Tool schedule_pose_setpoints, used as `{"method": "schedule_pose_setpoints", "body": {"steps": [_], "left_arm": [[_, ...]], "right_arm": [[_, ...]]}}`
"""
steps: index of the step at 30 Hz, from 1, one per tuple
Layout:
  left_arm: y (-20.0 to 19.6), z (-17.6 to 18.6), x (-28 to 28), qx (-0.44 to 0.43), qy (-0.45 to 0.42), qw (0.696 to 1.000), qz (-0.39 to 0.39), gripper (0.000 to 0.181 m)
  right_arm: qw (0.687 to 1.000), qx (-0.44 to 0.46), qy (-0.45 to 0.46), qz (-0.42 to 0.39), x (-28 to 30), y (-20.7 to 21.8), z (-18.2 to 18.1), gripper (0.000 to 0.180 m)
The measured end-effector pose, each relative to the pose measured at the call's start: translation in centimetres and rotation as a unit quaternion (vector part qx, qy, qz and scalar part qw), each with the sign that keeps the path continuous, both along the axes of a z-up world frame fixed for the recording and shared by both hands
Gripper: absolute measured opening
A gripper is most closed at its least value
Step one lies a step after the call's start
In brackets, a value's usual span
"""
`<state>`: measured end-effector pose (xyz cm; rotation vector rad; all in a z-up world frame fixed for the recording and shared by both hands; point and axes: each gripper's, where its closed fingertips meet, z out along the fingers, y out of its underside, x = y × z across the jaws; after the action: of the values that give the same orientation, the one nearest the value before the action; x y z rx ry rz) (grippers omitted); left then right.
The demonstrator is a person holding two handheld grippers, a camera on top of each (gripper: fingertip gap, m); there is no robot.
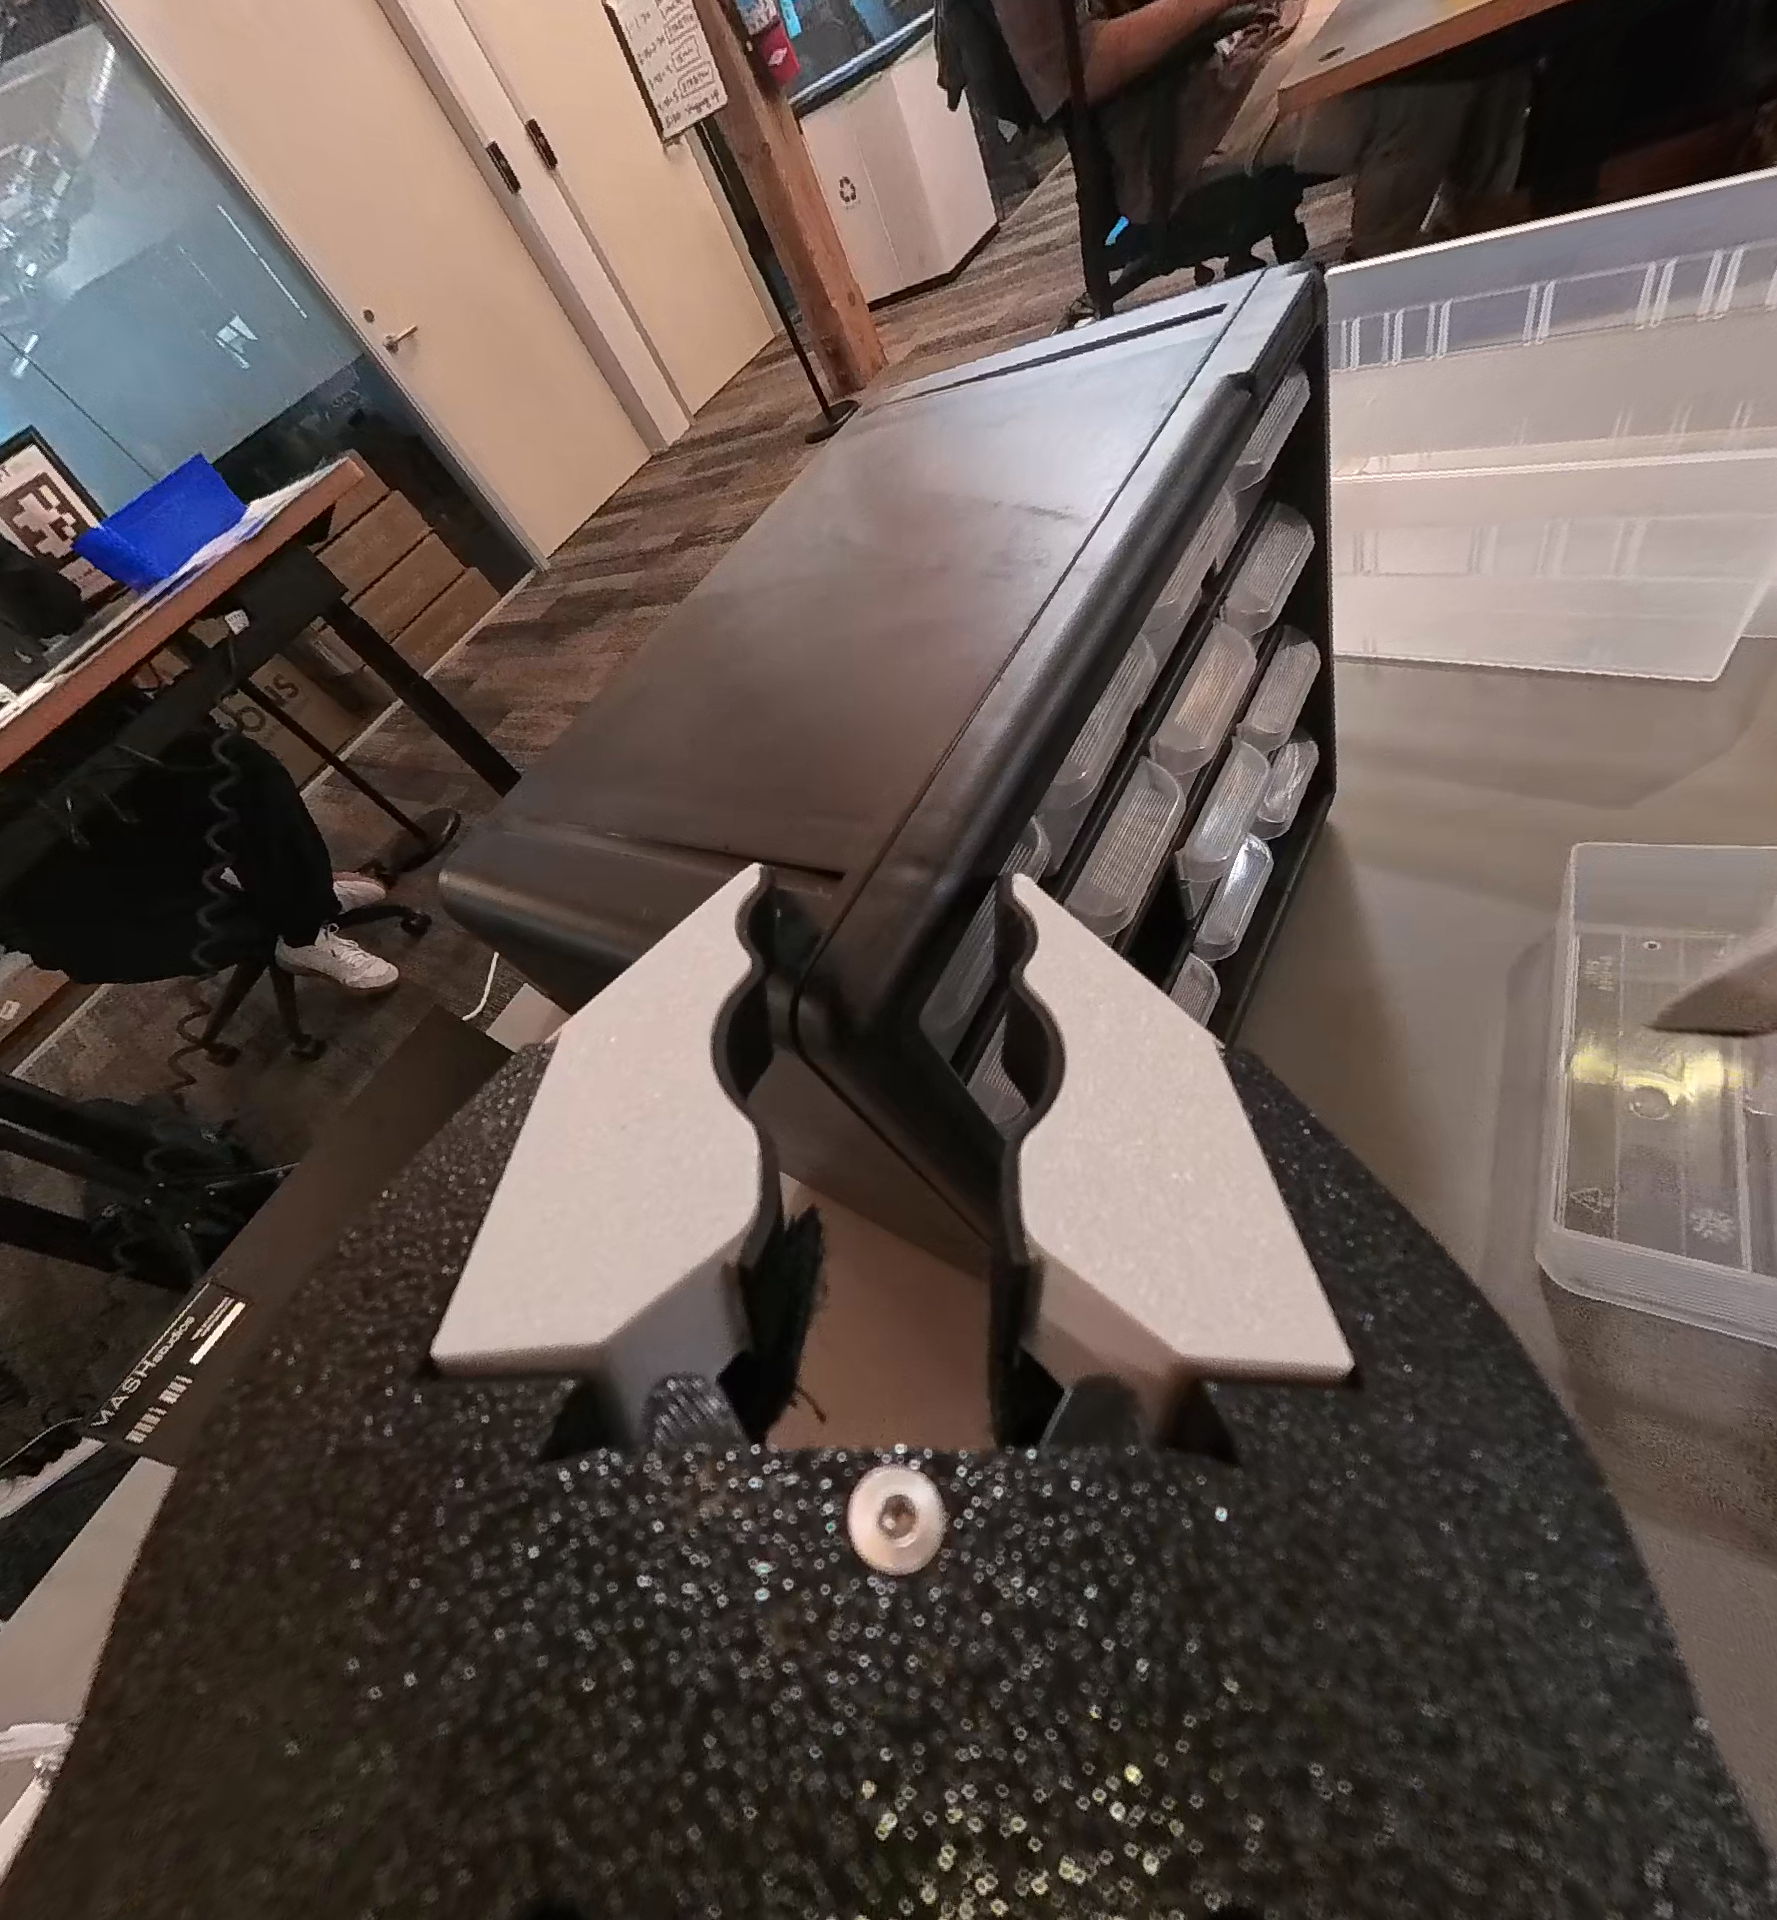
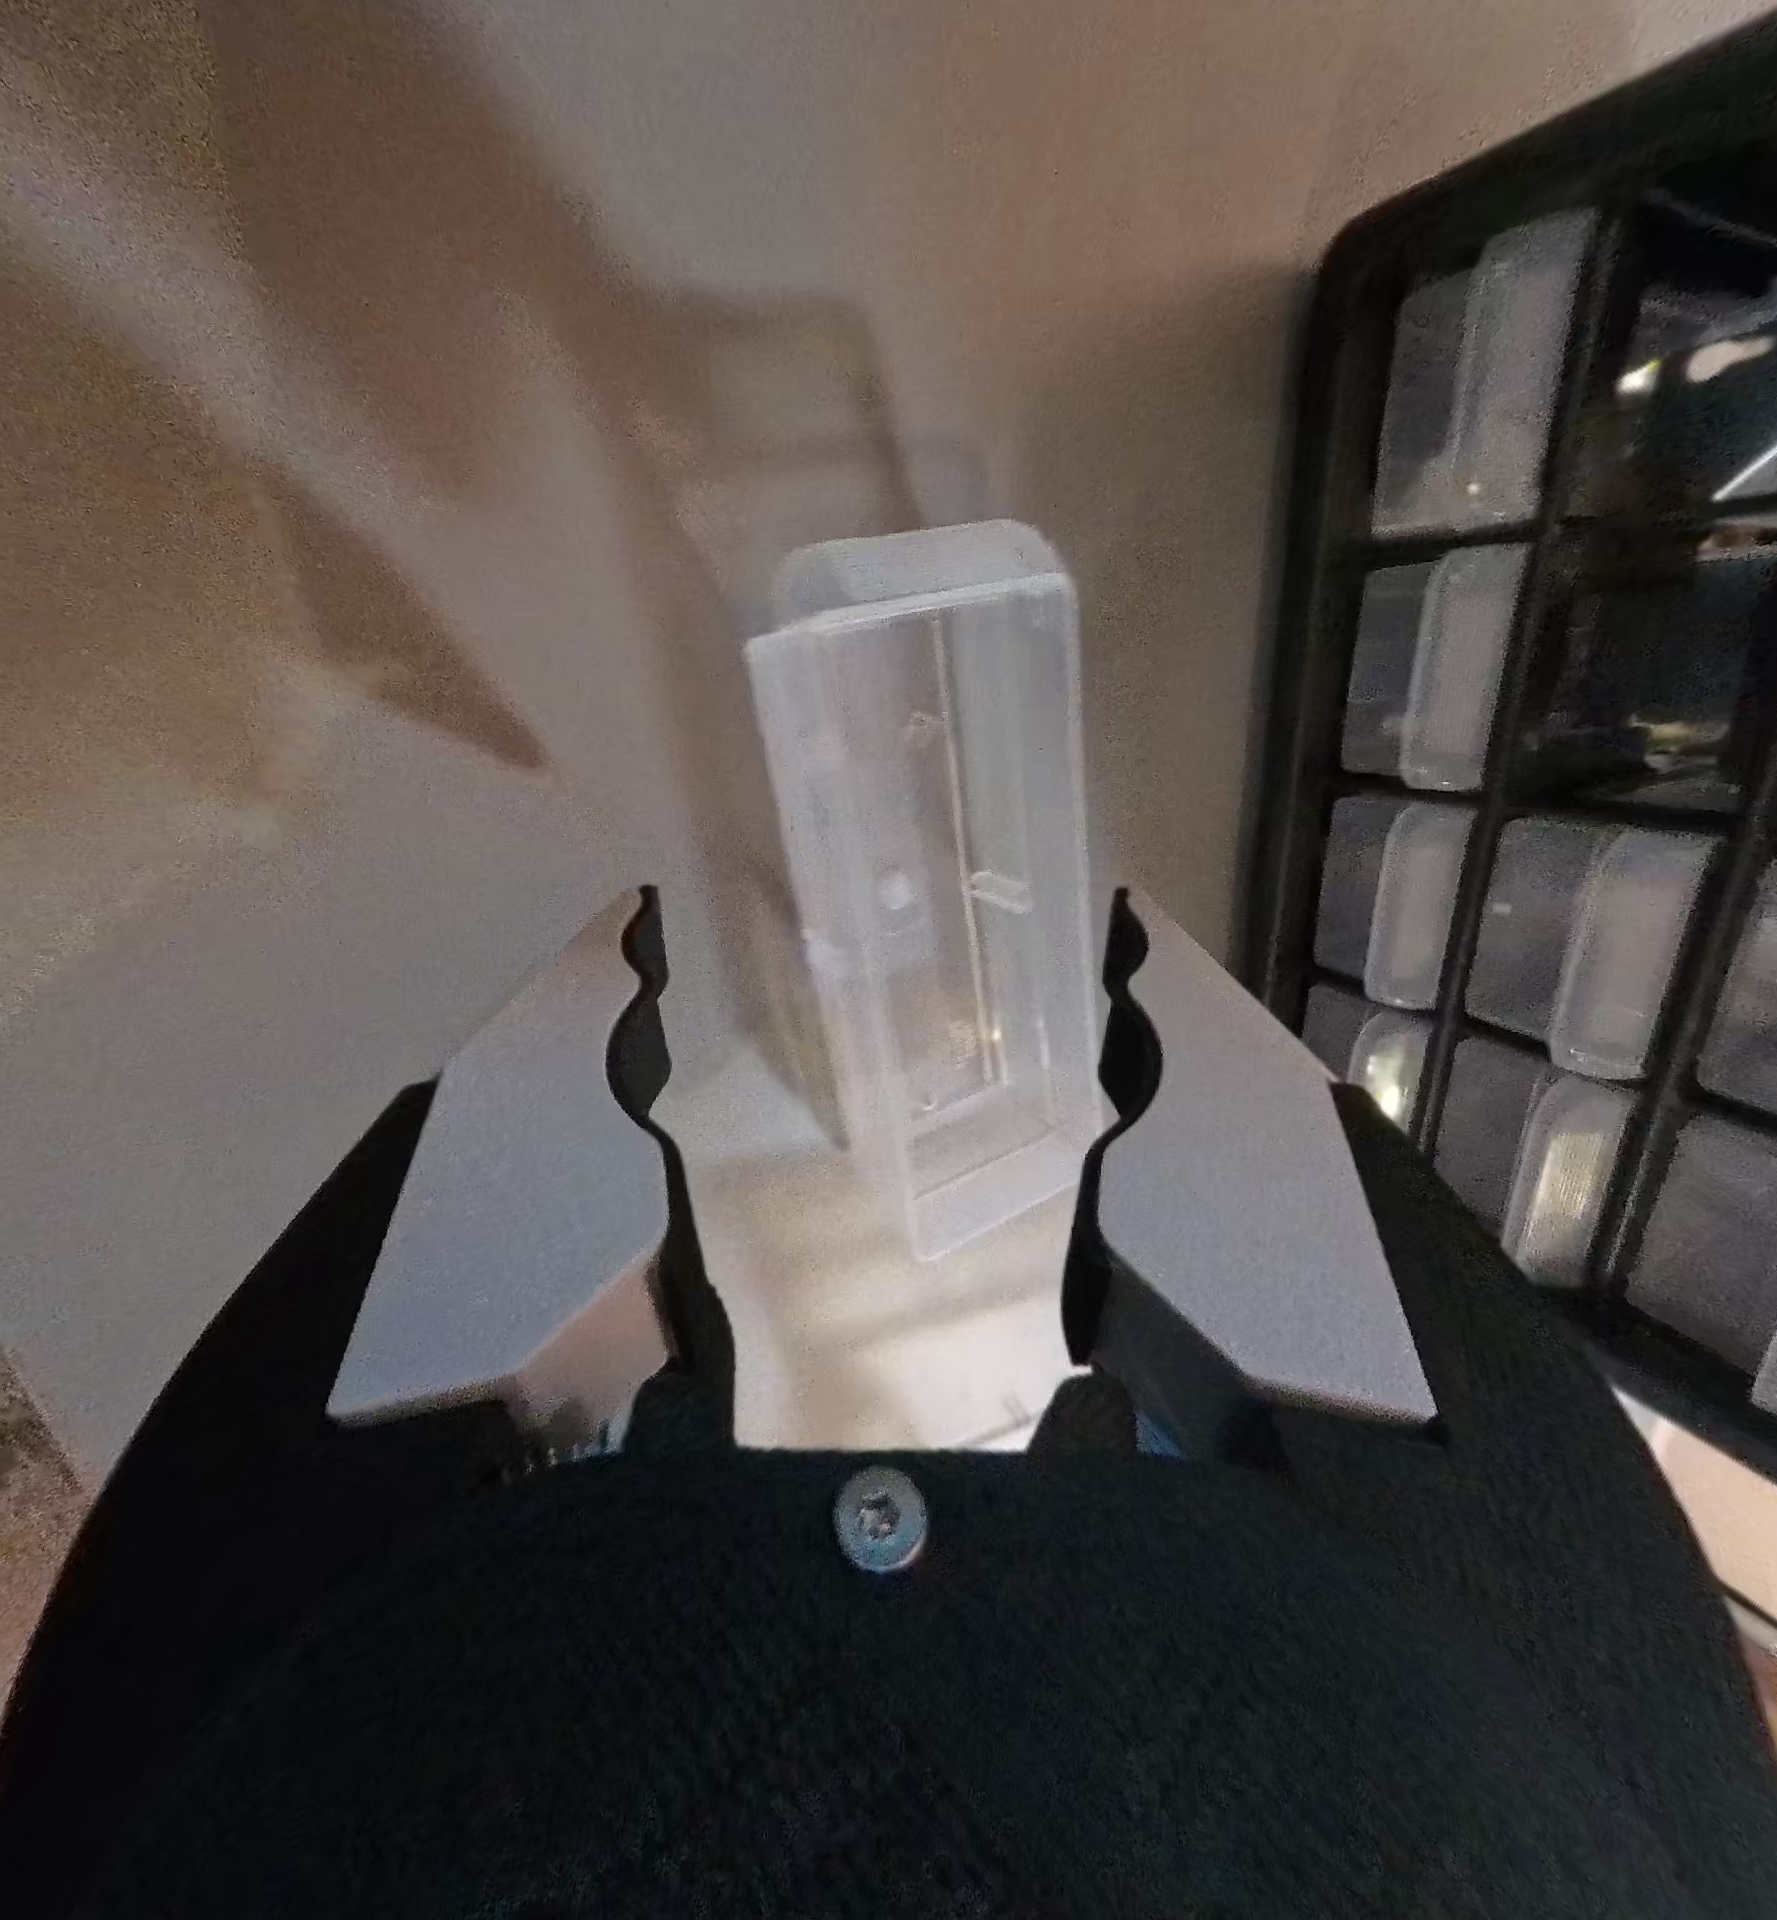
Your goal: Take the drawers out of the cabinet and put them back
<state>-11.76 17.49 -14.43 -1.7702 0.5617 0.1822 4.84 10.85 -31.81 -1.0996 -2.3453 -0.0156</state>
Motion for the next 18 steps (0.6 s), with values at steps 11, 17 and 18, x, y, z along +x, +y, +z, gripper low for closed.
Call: {"method": "schedule_pose_setpoints", "body": {"steps": [11, 17, 18], "left_arm": [[0.0, 0.0, 0.0, 0.001, -0.003, 1.000, -0.002, 0.039], [0.0, 0.0, 0.0, 0.002, -0.003, 1.000, -0.003, 0.039], [0.0, 0.1, 0.0, 0.002, -0.003, 1.000, -0.004, 0.039]], "right_arm": [[0.980, -0.096, -0.165, 0.063, 1.2, 0.4, -1.9, 0.026], [0.985, -0.056, -0.144, 0.074, 2.2, 0.7, -0.3, 0.000], [0.988, -0.055, -0.130, 0.064, 2.6, 1.2, 1.2, 0.000]]}}
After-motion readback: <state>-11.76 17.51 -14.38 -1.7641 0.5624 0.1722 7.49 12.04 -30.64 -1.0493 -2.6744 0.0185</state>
